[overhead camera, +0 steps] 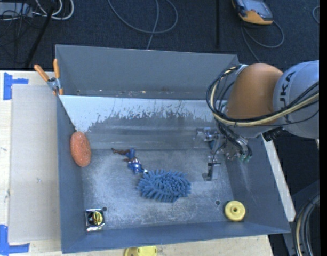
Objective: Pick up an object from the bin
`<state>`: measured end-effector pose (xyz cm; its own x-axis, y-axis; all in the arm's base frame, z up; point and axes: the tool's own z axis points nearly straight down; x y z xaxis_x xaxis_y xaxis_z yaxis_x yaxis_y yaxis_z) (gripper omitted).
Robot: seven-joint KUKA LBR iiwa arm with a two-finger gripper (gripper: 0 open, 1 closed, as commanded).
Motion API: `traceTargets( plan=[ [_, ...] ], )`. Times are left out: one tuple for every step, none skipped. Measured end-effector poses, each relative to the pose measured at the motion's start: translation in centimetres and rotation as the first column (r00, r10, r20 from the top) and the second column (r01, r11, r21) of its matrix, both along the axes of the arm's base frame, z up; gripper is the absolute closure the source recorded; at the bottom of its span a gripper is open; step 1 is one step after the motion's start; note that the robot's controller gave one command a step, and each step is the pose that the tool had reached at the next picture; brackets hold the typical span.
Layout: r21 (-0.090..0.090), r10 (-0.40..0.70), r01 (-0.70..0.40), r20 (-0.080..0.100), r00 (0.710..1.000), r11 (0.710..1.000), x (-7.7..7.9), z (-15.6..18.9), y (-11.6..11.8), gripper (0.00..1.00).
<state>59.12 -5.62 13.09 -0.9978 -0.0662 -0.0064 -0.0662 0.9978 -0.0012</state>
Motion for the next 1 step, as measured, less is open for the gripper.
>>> traceTargets(
  plan=[
    [0.001, 0.025, -0.025, -0.007, 1.0, 1.0, -1.1, -3.93, 2.24, 0.0]
  ],
)
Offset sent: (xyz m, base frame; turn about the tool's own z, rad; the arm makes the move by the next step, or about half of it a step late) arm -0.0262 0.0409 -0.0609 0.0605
